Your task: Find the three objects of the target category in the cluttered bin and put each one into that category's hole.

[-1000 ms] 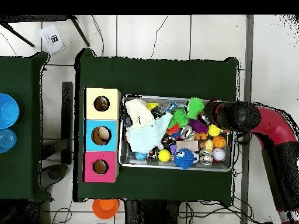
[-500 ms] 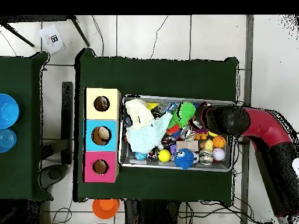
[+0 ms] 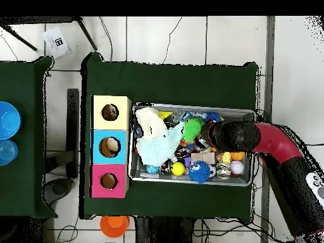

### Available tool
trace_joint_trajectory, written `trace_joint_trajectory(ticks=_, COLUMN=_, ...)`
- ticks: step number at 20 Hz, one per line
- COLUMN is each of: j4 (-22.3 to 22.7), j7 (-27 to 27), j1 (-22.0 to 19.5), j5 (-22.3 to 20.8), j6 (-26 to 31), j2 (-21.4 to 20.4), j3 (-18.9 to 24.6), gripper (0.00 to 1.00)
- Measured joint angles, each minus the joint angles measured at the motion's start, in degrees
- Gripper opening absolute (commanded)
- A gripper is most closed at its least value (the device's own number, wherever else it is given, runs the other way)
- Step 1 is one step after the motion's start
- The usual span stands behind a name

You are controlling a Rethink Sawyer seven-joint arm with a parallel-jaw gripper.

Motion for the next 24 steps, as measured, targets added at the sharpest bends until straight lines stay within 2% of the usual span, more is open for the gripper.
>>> trace_joint_trajectory(ticks=11, j4=2.45, j7=0.0, j1=-1.4, j5=3.1, j6=-3.29, j2=5.44, j3=-0.01, gripper=0.0)
trace_joint_trajectory(ticks=12, j4=2.44, j7=0.0, j1=-1.98, j5=3.62, j6=-3.68, j2=6.53, j3=-0.01, gripper=1.0)
trace_joint_trajectory(ticks=24, j4=2.44, j7=0.0, j1=-2.96, j5=4.69, j6=-3.68, j2=7.33, j3=-0.01, gripper=1.0)
